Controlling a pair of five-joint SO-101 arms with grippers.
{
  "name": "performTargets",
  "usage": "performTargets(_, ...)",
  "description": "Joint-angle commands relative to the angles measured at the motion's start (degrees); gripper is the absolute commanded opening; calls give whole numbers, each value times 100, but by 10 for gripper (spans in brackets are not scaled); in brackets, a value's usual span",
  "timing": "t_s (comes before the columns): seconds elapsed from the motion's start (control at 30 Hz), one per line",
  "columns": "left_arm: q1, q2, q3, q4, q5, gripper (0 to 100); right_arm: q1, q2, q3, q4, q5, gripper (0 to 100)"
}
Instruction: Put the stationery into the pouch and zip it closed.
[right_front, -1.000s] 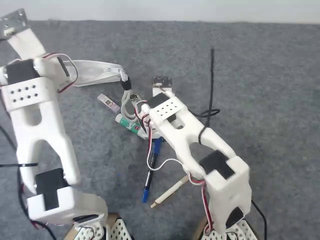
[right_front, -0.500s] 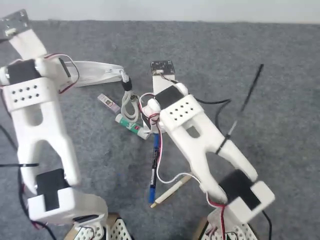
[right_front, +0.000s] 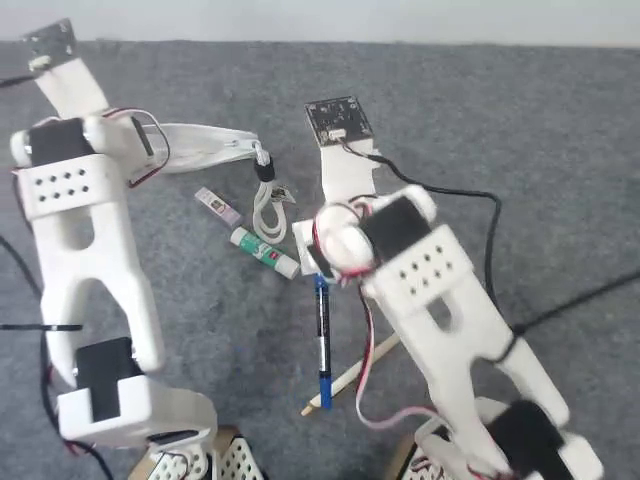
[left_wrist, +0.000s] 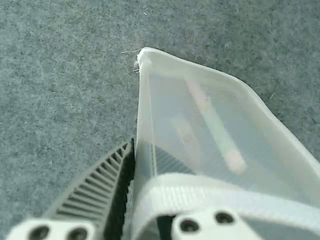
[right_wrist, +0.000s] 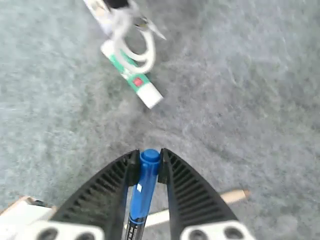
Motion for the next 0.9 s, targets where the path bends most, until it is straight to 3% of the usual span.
performTargets(0.0, 70, -88, -22, -185, 79, 10, -330, -734, -18, -321, 70, 6)
performTargets(0.47, 70, -44, -13, -193, 79, 10, -840, -1736, -26, -2255, 97, 6)
performTargets(0.67, 70, -44, -13, -193, 79, 10, -840, -1692, -9, -3626, 1178, 6)
performTargets(0.87, 79, -35, -13, -281, 79, 10, -831, -1692, 237, -5086, 1319, 6)
